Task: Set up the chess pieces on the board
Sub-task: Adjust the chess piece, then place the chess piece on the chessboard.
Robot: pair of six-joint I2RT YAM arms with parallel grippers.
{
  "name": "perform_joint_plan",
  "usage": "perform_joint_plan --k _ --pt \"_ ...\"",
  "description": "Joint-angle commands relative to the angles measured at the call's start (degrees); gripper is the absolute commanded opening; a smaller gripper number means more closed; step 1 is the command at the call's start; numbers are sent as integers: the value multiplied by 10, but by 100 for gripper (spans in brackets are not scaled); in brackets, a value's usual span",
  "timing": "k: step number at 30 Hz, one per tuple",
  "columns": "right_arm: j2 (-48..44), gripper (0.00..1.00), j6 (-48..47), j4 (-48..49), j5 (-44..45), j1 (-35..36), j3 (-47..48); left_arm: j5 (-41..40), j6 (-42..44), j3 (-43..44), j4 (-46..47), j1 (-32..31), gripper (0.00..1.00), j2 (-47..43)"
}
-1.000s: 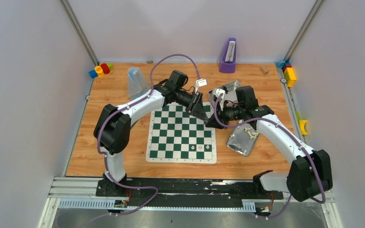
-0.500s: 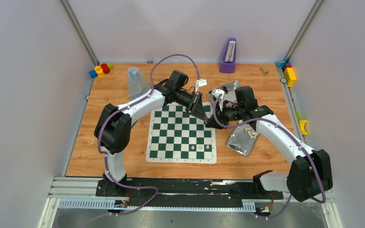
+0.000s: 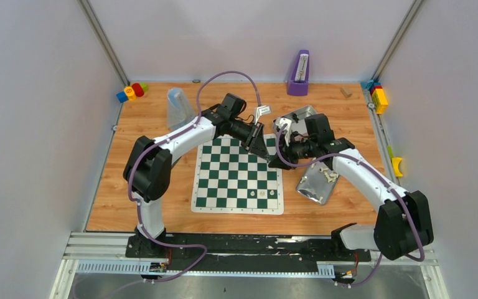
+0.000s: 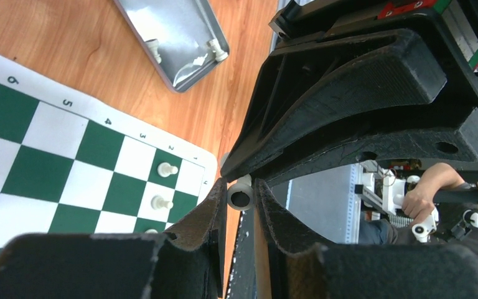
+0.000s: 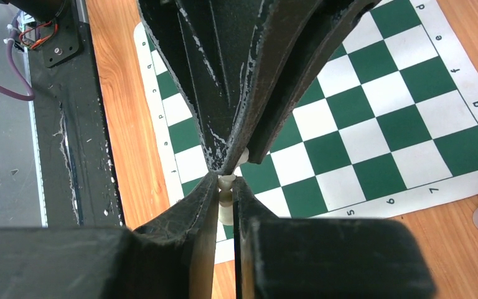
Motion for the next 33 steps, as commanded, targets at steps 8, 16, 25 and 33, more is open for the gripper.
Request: perform_joint_plan --k 8,16,25,33 --pt "18 8 -13 -4 4 -2 11 -36 38 0 -15 27 0 -31" --pt "42 2 -3 -2 18 -1 24 -42 43 -26 -3 48 0 -50" --pt "81 2 15 12 14 6 34 -71 136 -57 -66 69 0 -84" --pt "59 0 -30 111 -11 74 -32 -108 247 -108 -123 88 0 -122"
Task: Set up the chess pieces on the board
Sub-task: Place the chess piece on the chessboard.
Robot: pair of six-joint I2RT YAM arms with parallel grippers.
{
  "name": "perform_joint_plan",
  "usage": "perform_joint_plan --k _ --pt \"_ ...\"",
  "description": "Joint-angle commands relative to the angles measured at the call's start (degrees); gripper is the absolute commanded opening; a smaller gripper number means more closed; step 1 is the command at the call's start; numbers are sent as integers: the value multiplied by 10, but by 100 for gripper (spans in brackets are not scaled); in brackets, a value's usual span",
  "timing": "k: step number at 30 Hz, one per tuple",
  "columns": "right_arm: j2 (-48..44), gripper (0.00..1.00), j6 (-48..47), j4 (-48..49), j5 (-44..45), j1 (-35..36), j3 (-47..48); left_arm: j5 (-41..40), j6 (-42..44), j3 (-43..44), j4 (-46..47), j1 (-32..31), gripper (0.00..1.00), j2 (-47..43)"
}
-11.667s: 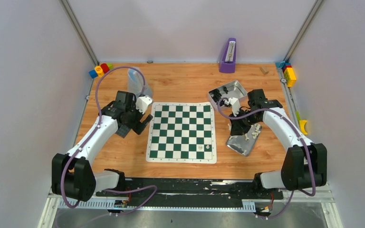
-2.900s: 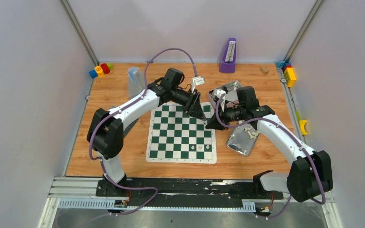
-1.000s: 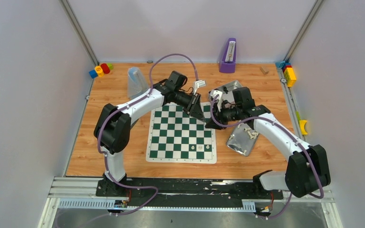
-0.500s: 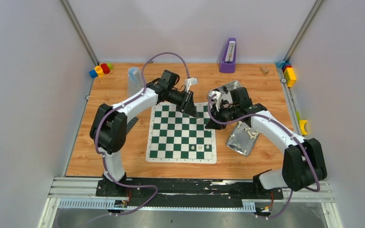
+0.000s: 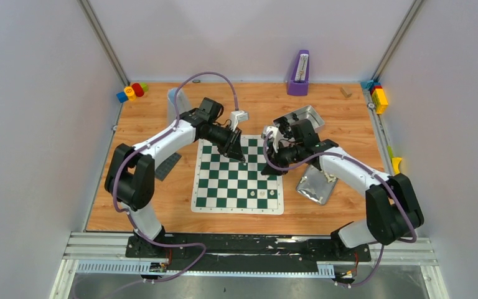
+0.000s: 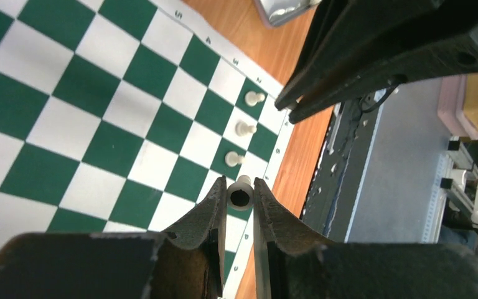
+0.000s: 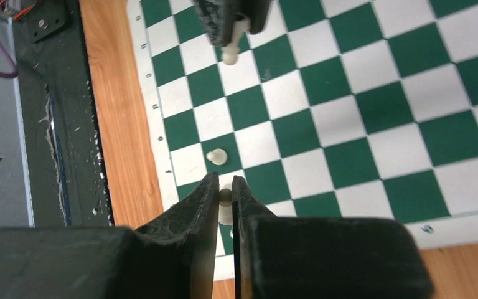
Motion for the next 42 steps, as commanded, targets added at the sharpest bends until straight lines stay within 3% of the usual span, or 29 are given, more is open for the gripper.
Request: perform_joint_plan --k 1,11,21,42 --pt "-16 0 -31 91 -44 44 -32 -18 84 -16 -50 20 0 -42" --pt "31 0 -44 283 -51 136 -82 -1 190 56 -205 81 0 -13" --pt "74 0 -17 473 -66 153 -157 -13 182 79 -218 82 0 -3" --pt "155 0 -4 556 -86 158 -173 -15 180 73 -207 82 2 -3"
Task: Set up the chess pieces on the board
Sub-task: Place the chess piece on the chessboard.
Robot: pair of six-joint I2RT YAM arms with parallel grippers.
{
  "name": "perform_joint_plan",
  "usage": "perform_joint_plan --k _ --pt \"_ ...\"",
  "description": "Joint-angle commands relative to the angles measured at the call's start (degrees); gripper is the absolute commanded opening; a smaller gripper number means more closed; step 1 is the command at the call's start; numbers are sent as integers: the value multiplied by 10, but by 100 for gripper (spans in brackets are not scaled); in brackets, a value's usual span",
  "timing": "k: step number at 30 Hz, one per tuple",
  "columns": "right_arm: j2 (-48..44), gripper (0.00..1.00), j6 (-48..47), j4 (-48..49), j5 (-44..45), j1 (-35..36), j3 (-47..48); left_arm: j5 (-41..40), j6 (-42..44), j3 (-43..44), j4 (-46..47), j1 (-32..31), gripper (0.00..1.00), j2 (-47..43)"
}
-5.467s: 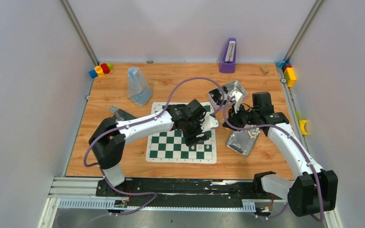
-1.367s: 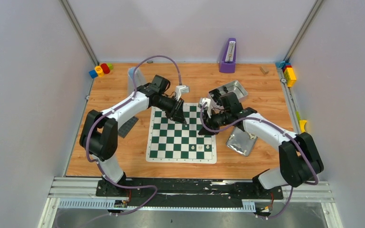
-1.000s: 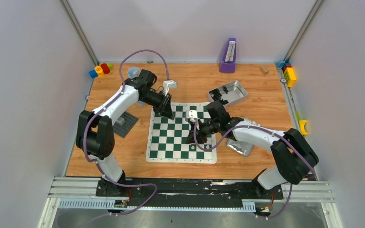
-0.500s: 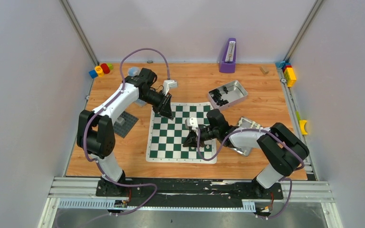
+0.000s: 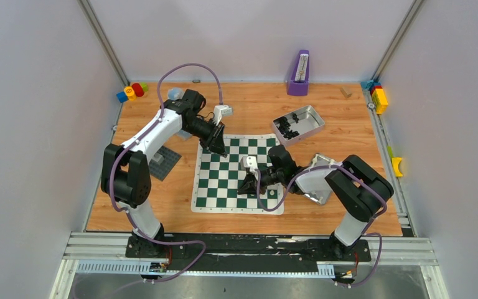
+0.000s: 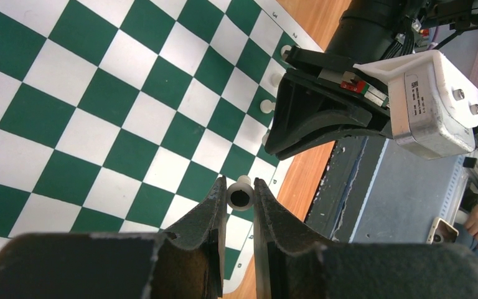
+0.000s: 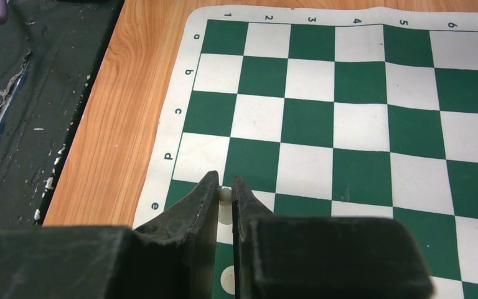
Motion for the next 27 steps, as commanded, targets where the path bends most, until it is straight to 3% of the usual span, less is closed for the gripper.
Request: perform_joint_plan --k 1,27 --pt "14 0 6 43 -24 5 1 7 7 11 5 -2 2 -2" --pt "43 5 -10 60 1 5 6 12 8 11 9 -2 4 7"
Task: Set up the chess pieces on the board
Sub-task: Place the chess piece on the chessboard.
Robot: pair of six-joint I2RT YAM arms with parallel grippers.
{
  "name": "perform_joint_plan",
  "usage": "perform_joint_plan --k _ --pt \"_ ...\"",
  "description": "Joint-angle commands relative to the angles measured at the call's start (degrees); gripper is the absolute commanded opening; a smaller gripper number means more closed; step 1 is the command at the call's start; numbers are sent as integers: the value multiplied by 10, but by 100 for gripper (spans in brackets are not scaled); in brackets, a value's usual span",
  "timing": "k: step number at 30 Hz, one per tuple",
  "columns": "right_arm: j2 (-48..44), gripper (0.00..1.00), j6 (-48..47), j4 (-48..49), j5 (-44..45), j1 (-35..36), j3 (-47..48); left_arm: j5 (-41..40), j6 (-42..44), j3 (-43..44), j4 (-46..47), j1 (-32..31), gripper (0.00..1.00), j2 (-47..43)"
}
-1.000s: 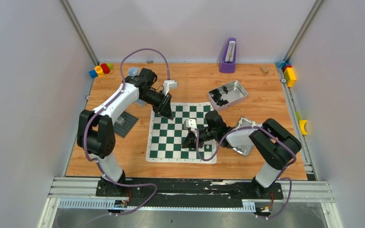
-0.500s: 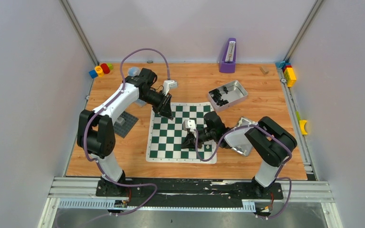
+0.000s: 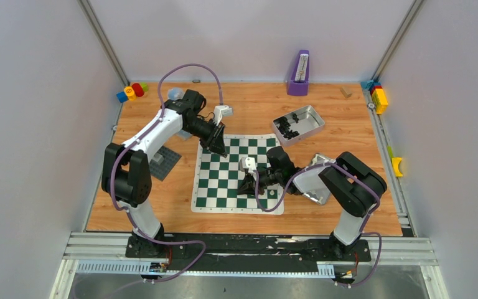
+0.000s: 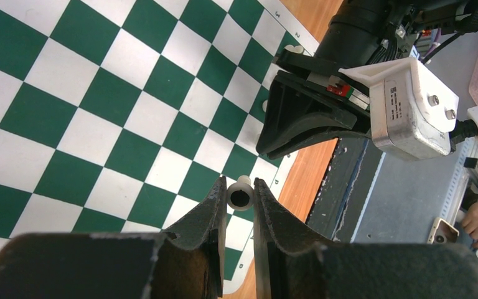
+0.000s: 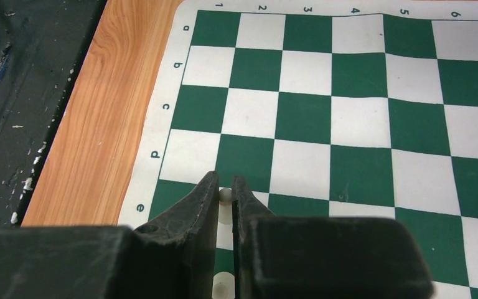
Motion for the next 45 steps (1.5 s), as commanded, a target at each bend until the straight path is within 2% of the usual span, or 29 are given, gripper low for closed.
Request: perform_joint_plan --k 1,11,22,30,37,41,45 --pt "8 5 -12 21 -4 3 7 14 8 12 7 -2 4 3" --pt "13 13 -16 9 -4 3 10 14 8 12 6 -2 4 1" --pt "-4 34 -25 -19 1 1 16 15 9 12 4 -2 4 2" --pt "-84 40 -37 -110 8 -23 57 23 6 8 7 -2 4 -8" --pt "-163 41 8 -256 6 -68 141 109 -41 8 32 -1 2 -16" --pt "-188 41 54 -280 8 -95 167 179 -107 11 69 -1 0 -6" --pt "-203 41 50 -295 23 -100 175 237 -198 15 133 -1 0 7"
